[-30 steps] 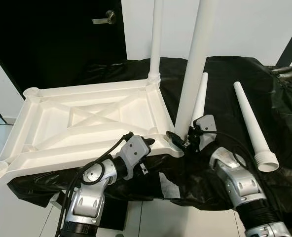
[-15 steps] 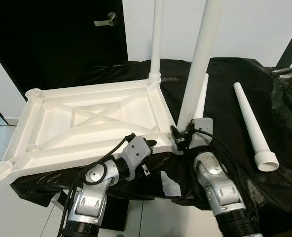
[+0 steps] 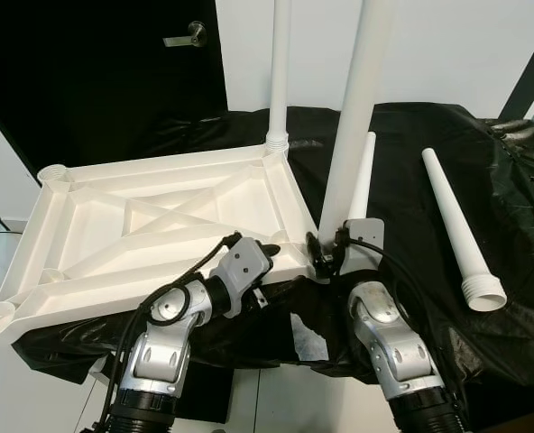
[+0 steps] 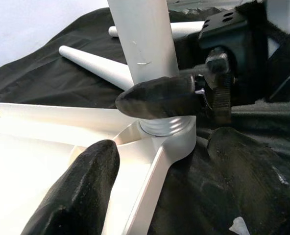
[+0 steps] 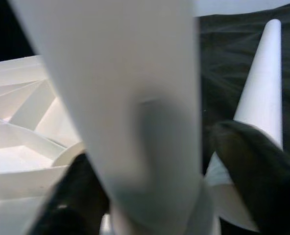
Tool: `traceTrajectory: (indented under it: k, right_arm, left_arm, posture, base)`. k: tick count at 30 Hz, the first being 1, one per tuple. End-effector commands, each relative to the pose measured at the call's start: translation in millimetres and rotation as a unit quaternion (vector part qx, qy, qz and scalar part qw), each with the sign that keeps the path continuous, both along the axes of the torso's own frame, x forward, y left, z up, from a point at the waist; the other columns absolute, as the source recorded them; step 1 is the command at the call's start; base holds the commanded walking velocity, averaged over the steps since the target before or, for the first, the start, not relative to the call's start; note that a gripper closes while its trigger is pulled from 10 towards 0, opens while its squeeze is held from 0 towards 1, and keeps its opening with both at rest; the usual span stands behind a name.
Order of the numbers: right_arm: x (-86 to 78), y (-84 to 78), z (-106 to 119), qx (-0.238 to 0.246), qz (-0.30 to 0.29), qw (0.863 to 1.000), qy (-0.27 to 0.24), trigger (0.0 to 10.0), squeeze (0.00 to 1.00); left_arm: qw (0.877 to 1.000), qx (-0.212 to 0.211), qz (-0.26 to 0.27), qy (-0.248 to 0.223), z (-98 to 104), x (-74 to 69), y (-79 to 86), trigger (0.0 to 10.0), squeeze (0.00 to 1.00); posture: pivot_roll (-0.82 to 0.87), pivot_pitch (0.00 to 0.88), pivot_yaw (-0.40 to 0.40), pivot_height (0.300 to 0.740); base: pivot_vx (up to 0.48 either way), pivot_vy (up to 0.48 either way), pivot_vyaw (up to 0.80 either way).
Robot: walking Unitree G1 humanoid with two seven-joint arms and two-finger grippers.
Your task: Building children table
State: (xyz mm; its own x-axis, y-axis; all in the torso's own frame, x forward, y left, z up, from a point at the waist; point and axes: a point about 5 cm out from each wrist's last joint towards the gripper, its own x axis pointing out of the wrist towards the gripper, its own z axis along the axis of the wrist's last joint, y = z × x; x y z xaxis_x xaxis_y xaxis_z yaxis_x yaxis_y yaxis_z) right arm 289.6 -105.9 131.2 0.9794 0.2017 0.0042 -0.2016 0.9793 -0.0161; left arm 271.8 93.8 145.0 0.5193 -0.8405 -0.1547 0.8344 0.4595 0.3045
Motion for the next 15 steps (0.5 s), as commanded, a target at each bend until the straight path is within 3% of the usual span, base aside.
traceTrajectory:
  k: [1,4,5,15]
  right_arm:
    - [-2.6,-0.1,0.6,0.005,0.017,1.0,-0.004,10.0,1.0]
    - [-4.9,-3.1,2.7,0.004,0.056,0.998,-0.01,10.0,1.0]
    - [-6.1,-7.0,3.2,-0.005,0.09,0.996,-0.01,10.0,0.0]
    - [-1.5,-18.6,6.1,-0.04,0.195,0.98,-0.014,10.0,0.0]
  left_arm:
    - [0.996,-0.013,0.082,-0.023,0.8,7.5,4.9,10.0,0.0]
    - [0.996,-0.013,0.081,-0.022,0.5,6.7,5.4,10.0,0.0]
    - [0.997,-0.012,0.08,-0.021,0.3,6.2,5.7,10.0,0.0]
    - [0.997,-0.009,0.073,-0.017,-1.0,2.2,4.8,10.0,0.0]
  posture:
    - [-0.06,0.0,0.028,0.74]
    - [-0.06,0.0,0.028,0.74]
    - [-0.05,0.0,0.029,0.74]
    - [-0.04,0.0,0.031,0.74]
  base:
    - [0.0,0.0,0.0]
    - [0.0,0.0,0.0]
    - [0.0,0.0,0.0]
    - [0.0,0.0,0.0]
